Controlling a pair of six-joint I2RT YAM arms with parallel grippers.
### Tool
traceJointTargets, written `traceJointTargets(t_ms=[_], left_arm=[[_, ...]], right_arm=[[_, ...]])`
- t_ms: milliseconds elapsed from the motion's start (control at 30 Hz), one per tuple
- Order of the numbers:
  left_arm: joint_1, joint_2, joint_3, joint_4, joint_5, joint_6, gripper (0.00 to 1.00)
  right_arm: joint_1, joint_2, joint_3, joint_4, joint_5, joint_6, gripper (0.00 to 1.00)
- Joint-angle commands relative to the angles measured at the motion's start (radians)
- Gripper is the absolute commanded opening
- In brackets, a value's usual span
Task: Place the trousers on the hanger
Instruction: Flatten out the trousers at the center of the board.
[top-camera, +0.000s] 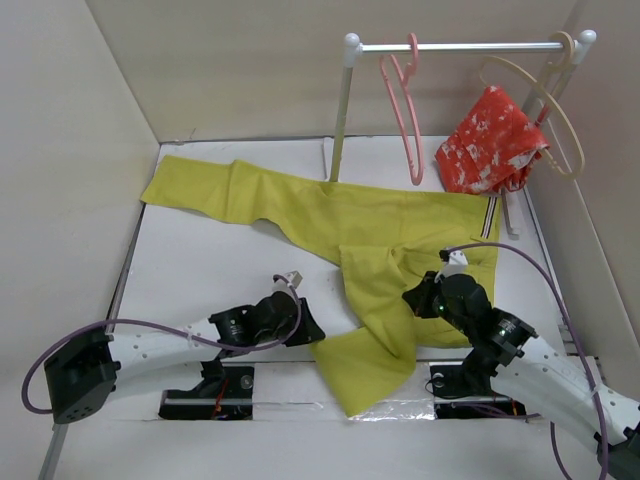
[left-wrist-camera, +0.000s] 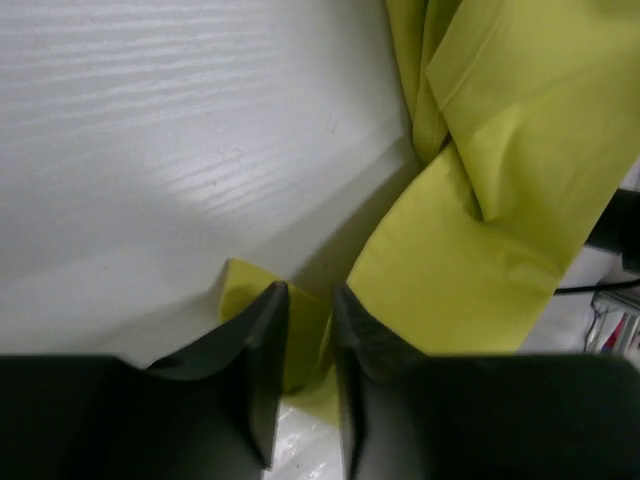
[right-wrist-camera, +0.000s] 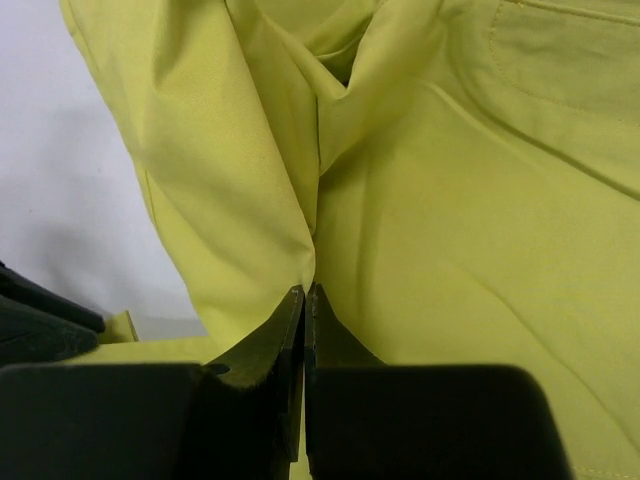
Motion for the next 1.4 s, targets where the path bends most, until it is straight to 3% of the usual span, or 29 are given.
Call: traceJointTargets(t_ms=[0, 67, 167, 300, 367, 400, 500, 533, 567, 600, 633, 667, 767, 867, 1033, 1133, 1267, 1300, 1367], left_arm=[[-0.005, -0.053, 0.032, -0.033, -0.026, 0.03, 0.16], [-0.005, -0.069, 0.082, -0.102, -0.097, 0.051, 0.0], [0.084, -0.038, 0.186, -0.165, -0.11, 0.129, 0.0], [0.285, 0.009, 0.429, -0.357, -0.192, 0.337, 0.0], [0.38, 0.003, 0.522, -0.424, -0.246, 0.418, 0.0], [0.49, 0.0, 0.597, -0.476, -0.231, 0.453, 0.0], [0.566, -0.018, 0.616, -0.514, -0.021, 0.531, 0.0], [0.551, -0.024, 0.561, -0.515, 0.058, 0.533, 0.06], [0.517, -0.024, 0.526, -0.514, 0.147, 0.519, 0.23], [0.477, -0.029, 0.451, -0.511, 0.162, 0.505, 0.31], [0.384, -0.059, 0.414, -0.511, 0.164, 0.487, 0.37], [0.315, -0.082, 0.39, -0.497, 0.133, 0.422, 0.52], [0.114, -0.133, 0.402, -0.544, 0.029, 0.308, 0.79], [-0.023, -0.126, 0.346, -0.592, 0.001, 0.142, 0.82], [-0.209, -0.101, 0.153, -0.385, -0.019, -0.123, 0.83], [-0.209, -0.019, 0.126, -0.284, -0.071, -0.147, 0.81], [-0.209, 0.103, 0.14, -0.219, -0.17, -0.145, 0.61], [-0.209, 0.123, 0.149, -0.221, -0.195, -0.141, 0.4], [-0.142, 0.147, 0.207, -0.248, -0.238, -0.11, 0.16]], right_arm=[[-0.006, -0.009, -0.001, 0.068, -0.003, -0.017, 0.05], [-0.006, -0.003, -0.006, 0.097, -0.02, -0.021, 0.09], [-0.006, 0.017, 0.005, 0.117, -0.039, -0.026, 0.18], [-0.006, 0.055, 0.034, 0.148, -0.075, -0.063, 0.61], [-0.006, 0.072, 0.087, 0.113, -0.046, -0.063, 0.64], [-0.006, 0.074, 0.103, 0.098, -0.037, -0.066, 0.66], [-0.015, 0.068, 0.126, 0.104, -0.026, -0.101, 0.66], [-0.015, 0.063, 0.129, 0.093, -0.025, -0.101, 0.66], [-0.015, 0.059, 0.124, 0.085, -0.023, -0.097, 0.66], [-0.015, 0.048, 0.117, 0.097, -0.023, -0.093, 0.66], [-0.015, 0.045, 0.105, 0.116, -0.035, -0.101, 0.66], [-0.015, 0.042, 0.085, 0.122, -0.037, -0.101, 0.66], [-0.015, 0.054, 0.084, 0.117, -0.048, -0.109, 0.66], [-0.015, 0.069, 0.088, 0.122, -0.055, -0.119, 0.66], [-0.015, 0.063, 0.077, 0.145, -0.062, -0.112, 0.66], [-0.015, 0.066, 0.069, 0.151, -0.074, -0.109, 0.66], [-0.015, 0.068, 0.072, 0.14, -0.074, -0.112, 0.66], [-0.025, 0.059, 0.075, 0.133, -0.065, -0.109, 0.65], [-0.025, 0.046, 0.074, 0.122, -0.049, -0.1, 0.65]])
